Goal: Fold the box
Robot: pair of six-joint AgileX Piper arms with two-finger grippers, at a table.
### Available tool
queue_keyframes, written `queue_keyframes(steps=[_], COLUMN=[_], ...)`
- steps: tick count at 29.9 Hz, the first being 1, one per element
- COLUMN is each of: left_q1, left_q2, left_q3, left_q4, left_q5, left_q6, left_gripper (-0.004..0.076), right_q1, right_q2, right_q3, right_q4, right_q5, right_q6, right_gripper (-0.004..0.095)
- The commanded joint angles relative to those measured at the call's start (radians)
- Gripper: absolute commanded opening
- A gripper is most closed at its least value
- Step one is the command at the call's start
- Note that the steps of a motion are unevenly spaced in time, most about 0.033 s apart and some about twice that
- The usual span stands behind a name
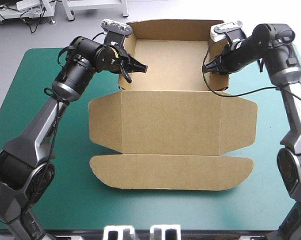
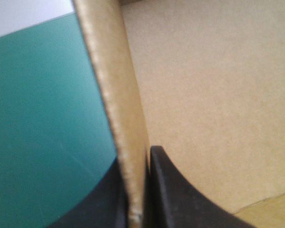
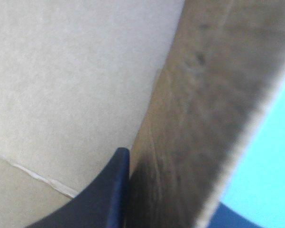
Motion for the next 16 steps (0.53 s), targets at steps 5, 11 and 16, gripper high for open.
queue_keyframes(steps=[5, 11, 16], left_q1=[-0.005, -0.005, -0.005], left_q2=[0.043, 0.093, 0.129], left_q3=[-0.031, -0.031, -0.031], left_q4=[-0.045, -0.077, -0.187], left_q5=[0.189, 0.209, 0.209], left_q6=[0.105, 0.105, 0.163], left_gripper=[0.0011, 0.0011, 0.0011], right_q1=[0.01, 0.053, 0.057], right_q2=[0.038, 0.041, 0.041], right_q3=[0.043, 0.164, 0.223], right_q4=[-0.011, -0.093, -0.128], right_q5=[0.001, 0.001, 0.001], right_q6=[-0.004, 0.013, 0.025], right_gripper=[-0.0019, -0.002, -0.002])
